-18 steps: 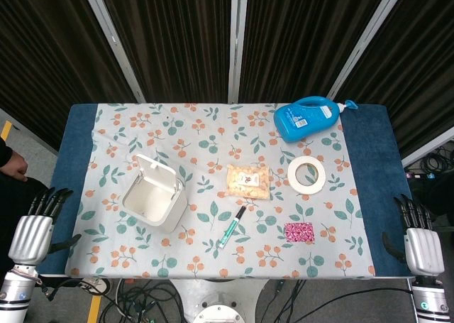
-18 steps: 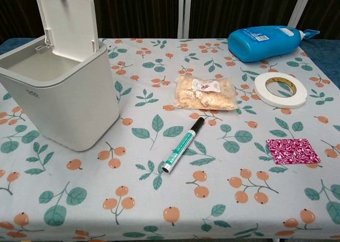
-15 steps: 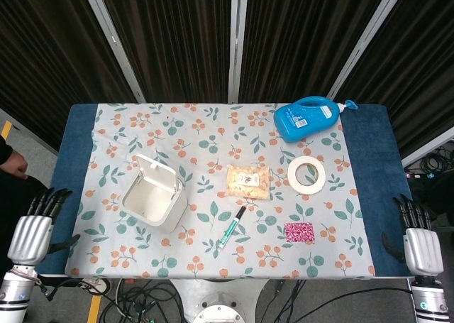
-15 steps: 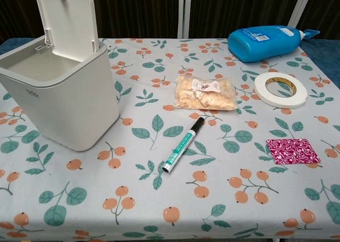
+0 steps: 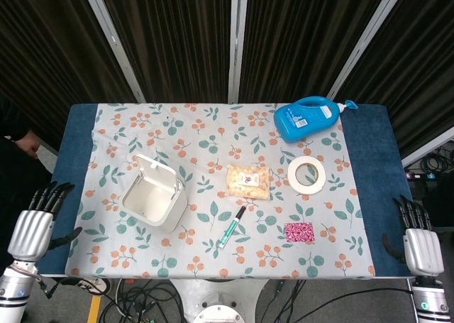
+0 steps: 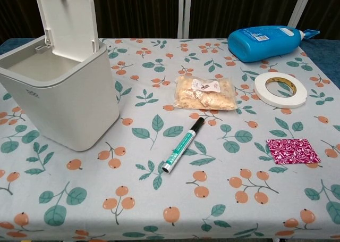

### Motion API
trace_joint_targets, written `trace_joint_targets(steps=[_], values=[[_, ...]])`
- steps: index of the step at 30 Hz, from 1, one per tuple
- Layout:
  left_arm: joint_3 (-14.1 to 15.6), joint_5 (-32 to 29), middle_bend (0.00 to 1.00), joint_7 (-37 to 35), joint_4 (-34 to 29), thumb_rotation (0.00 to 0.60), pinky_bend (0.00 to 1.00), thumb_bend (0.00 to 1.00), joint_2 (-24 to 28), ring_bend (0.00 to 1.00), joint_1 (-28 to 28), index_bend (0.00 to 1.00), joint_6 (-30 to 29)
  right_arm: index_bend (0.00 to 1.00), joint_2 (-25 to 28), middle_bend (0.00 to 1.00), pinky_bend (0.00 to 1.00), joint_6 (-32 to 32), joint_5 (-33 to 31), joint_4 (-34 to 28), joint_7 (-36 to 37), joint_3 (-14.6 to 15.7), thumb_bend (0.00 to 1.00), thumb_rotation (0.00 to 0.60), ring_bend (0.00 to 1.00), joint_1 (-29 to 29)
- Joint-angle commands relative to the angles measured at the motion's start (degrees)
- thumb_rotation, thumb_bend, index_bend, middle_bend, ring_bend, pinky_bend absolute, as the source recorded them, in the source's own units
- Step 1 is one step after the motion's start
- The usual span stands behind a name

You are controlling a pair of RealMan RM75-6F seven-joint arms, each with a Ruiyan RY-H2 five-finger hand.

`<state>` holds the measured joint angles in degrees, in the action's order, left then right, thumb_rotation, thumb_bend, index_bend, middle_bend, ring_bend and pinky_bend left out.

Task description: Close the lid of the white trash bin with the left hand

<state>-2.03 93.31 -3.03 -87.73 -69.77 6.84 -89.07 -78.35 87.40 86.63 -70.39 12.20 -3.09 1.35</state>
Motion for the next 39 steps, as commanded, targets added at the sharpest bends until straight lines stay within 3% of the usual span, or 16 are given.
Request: trace_joint_targets(steps=[1, 5, 13, 18, 21, 30, 39], values=[[-1.2, 1.7, 0.13, -1.6, -2.9, 0.6, 0.09, 0.43, 2.8, 0.05, 2.8, 0.11, 1.6, 0.0, 0.2, 0.0, 0.0, 0.0, -0.3, 0.3, 0.4, -0.2, 0.32, 0.6, 0.0, -0.1], [-3.3, 4.6, 0.13, -4.4, -6.9, 0.6, 0.09, 0.57, 5.8, 0.05, 7.7, 0.1, 4.5, 0.0, 0.0, 0.0, 0.0, -0.1, -0.4, 0.5, 0.5, -0.2, 0.32, 0.6, 0.0, -0.1], [-7.7, 6.9, 0.13, -8.2, -11.3, 0.6, 0.09, 0.64, 7.2, 0.05, 19.2, 0.09, 14.3, 0.0, -0.7, 0.0, 0.0, -1.1, -0.4, 0.7, 0.0, 0.0, 0.32, 0.6, 0.0, 0.3], [-8.5, 5.4, 0.13, -12.6, -11.8, 0.6, 0.09, 0.74, 7.6, 0.05, 25.7, 0.09, 22.4, 0.0, -0.7, 0.0, 0.0, -1.2, -0.7, 0.8, 0.0, -0.1, 0.32, 0.6, 0.0, 0.3], [-8.7, 4.4, 0.13, -12.8, -11.5, 0.6, 0.09, 0.76, 7.6, 0.05, 28.4, 0.09, 26.1, 0.0, -0.7, 0.0, 0.0, -1.3, -1.0, 1.1, 0.2, -0.2, 0.32, 0.6, 0.0, 0.2], [-8.5, 0.8, 0.19, -6.9, -12.7, 0.6, 0.09, 0.76, 9.3, 0.05, 32.0, 0.12, 31.9, 0.0, -0.8, 0.0, 0.0, -1.5, -1.0, 1.7, 0.9, -0.1, 0.32, 0.6, 0.0, 0.2], [-7.7, -3.8, 0.27, -0.5, -15.7, 0.6, 0.09, 0.76, 11.0, 0.06, 31.1, 0.15, 32.0, 0.0, -1.2, 0.0, 0.0, -1.8, -1.1, 2.6, 1.7, -0.1, 0.32, 0.6, 0.0, 0.2]])
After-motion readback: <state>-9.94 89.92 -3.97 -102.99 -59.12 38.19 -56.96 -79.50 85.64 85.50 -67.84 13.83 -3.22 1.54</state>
